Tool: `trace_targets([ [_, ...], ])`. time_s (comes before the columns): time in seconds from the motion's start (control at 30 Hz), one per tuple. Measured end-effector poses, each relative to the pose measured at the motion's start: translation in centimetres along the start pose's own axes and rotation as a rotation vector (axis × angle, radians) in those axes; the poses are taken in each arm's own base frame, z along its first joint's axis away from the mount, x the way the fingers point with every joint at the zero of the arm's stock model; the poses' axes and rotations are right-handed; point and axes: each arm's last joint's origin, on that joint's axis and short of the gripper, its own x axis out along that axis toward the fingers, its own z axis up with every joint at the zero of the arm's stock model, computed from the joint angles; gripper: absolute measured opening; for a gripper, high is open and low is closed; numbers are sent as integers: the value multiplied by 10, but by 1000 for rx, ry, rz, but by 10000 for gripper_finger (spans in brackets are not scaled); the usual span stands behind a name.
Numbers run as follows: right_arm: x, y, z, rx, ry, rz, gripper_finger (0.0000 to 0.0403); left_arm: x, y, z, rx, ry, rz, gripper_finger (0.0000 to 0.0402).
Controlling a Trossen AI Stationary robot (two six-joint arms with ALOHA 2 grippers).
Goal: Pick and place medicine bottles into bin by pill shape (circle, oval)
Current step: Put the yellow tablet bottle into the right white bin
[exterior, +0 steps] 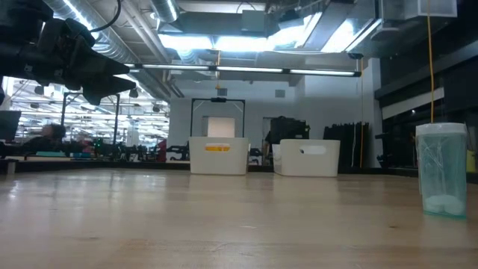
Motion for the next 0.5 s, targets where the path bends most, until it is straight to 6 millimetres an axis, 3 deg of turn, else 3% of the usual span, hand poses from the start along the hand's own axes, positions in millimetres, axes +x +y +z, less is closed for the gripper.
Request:
trace_targets([
  [0.5,0,-3,6,-39,-50,-25,209,0,0,0,0,0,0,237],
])
